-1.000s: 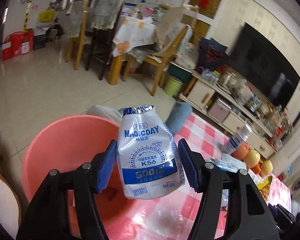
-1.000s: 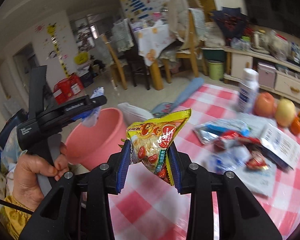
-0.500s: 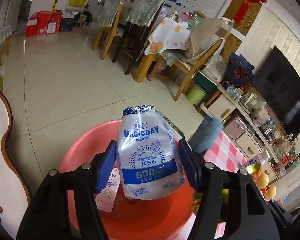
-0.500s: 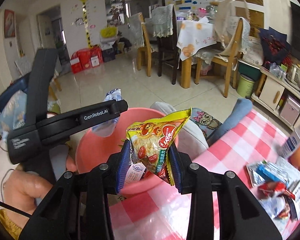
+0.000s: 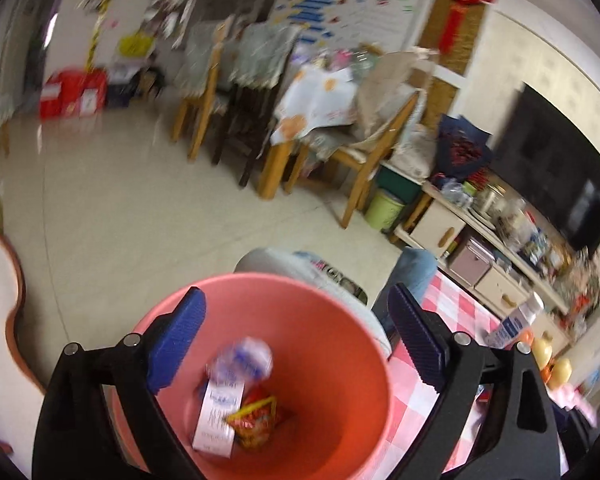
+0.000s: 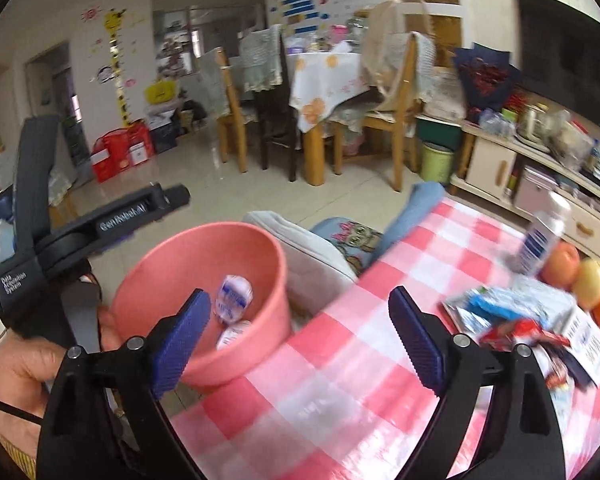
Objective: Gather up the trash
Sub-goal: 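Move both tools back over the table toward the remaining packages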
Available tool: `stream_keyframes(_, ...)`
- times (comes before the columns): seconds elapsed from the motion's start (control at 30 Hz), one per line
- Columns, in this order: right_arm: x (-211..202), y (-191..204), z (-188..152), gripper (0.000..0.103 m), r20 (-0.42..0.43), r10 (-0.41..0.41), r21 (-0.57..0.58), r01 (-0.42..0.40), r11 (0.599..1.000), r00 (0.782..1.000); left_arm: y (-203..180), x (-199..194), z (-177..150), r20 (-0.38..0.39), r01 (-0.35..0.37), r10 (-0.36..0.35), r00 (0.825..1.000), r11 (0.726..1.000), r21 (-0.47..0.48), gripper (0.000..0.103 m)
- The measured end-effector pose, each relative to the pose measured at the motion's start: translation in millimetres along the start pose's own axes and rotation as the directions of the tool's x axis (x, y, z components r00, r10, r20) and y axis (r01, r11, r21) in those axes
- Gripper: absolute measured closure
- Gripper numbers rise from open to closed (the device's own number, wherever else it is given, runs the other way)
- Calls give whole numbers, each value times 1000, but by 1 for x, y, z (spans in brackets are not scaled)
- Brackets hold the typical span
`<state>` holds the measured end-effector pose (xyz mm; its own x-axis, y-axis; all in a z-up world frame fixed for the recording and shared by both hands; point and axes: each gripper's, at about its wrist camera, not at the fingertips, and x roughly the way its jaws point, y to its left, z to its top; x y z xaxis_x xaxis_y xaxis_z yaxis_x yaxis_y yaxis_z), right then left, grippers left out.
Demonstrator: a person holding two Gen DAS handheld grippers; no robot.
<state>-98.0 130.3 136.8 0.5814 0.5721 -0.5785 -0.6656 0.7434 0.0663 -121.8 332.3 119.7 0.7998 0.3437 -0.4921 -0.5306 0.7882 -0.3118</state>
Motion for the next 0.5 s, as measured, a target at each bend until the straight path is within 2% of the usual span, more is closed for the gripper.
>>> stream_keyframes(0.13, -13, -15, -21, 12, -1, -43, 13, 43, 999, 999, -22, -3, -2, 26, 64, -65, 998, 996, 64, 10)
stream_keyframes(0.27, -24, -29, -41, 9, -3, -80, 17, 80, 997, 997, -44, -6, -8, 6, 128, -129, 992, 983, 131, 10)
stream_keyframes(0.4, -40, -45, -62, 9, 19, -99, 50, 98, 994, 995, -68, -11, -17, -25, 139, -137, 990, 961, 237, 10)
stream_keyframes(0.5, -49, -54, -73, 8, 30, -108, 64, 106, 992, 994, -83, -11, -23, -63, 155, -143, 988, 947, 281, 10)
